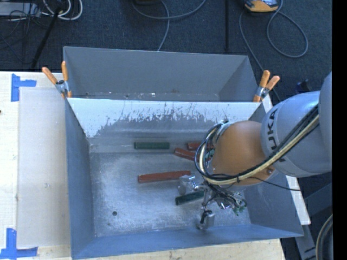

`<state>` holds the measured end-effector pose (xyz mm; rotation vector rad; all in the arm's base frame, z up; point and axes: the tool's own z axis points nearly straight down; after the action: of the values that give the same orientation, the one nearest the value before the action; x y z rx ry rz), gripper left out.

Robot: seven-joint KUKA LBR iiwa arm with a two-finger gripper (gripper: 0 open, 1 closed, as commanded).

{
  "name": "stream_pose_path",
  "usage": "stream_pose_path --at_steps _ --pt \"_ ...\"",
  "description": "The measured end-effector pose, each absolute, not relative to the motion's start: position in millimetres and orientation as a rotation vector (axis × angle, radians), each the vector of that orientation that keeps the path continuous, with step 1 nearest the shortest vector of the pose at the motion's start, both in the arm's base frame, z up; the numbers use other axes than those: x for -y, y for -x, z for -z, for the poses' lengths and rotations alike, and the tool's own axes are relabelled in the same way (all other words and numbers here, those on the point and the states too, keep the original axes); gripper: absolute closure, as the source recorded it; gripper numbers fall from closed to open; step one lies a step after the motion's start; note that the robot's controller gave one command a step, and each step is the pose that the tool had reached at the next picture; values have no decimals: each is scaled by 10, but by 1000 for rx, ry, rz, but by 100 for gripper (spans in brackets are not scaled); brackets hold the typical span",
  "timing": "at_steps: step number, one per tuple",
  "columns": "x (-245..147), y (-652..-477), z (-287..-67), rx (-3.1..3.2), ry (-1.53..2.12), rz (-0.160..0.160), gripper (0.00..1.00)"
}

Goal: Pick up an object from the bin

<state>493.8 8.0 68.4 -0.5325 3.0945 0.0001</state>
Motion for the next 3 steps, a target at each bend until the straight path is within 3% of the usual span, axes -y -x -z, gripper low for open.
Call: stream_pose_path --at_steps 2,3 --pt "-90 -4941 -682 -3092 547 0 0" --pt "-91 -4938 -679 -3094 549 0 100"
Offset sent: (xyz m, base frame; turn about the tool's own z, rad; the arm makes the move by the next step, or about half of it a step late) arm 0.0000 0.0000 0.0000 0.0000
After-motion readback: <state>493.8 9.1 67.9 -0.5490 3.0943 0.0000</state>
